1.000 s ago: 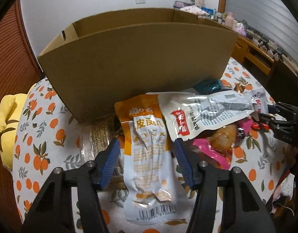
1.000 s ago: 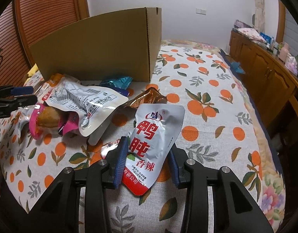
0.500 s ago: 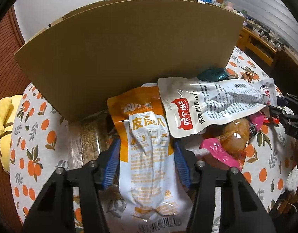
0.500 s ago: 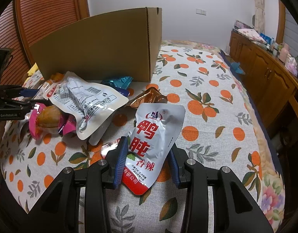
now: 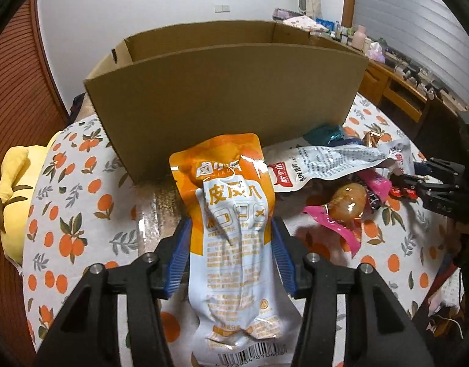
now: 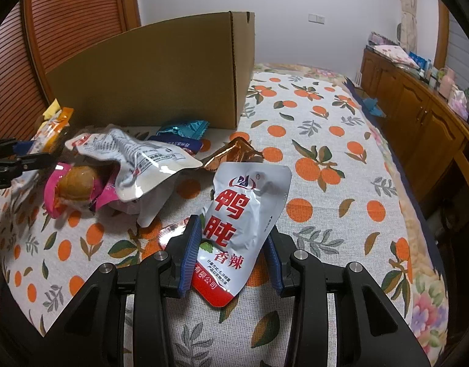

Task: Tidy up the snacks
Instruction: 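Lift both held packs over the box and open both tools to drop them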

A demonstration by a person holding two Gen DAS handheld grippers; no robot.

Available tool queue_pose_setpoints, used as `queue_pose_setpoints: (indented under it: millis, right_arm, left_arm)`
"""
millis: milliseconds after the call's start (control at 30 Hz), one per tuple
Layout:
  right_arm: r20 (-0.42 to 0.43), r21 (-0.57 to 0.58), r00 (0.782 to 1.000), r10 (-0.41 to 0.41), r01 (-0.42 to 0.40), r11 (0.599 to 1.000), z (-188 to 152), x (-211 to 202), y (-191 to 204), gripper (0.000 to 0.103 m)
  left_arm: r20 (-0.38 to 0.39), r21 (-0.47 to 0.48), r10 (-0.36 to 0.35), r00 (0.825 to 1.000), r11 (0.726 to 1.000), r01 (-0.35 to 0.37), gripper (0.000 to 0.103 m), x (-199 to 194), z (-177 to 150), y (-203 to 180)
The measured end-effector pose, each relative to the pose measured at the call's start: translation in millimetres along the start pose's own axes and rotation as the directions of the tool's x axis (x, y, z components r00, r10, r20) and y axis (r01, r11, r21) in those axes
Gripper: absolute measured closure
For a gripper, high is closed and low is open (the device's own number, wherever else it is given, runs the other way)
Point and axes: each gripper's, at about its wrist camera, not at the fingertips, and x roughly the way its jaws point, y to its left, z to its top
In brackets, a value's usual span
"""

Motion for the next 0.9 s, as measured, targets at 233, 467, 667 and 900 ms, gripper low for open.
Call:
queue_pose_setpoints:
  millis: [233, 467, 667, 900]
  right_arm:
    - [0.008, 0.009, 1.000, 0.029, -0.029, 1.000, -1.1, -1.8, -0.7, 0.073]
    - [0.019, -0.009, 0.998, 0.058, -0.058, 0.998, -3.2, -10.3, 1.0, 0.082]
    - [0.031, -0.018, 0.997, 0.068, -0.067, 0.998, -8.1, -16.3, 1.5, 0.084]
    - [0.065, -0.024, 0.995, 0.077, -0.076, 0.997, -6.3, -30.6, 3.5, 0.088]
  left_arm:
    - [0.056, -0.030, -0.024, 0.998, 0.999, 0.026, 0.053, -14.8, 5.8, -1.5]
    - [0.090, -0.022, -0.023, 0.996, 0.999, 0.025, 0.052, -28.9, 12.0, -2.1]
    - [0.113, -0.020, -0.030, 0.993, 0.999, 0.032, 0.052, -36.4, 14.0, -3.5]
    - [0.145, -0.012, -0.036, 0.989, 0.999, 0.038, 0.052, -50.6, 21.9, -5.5]
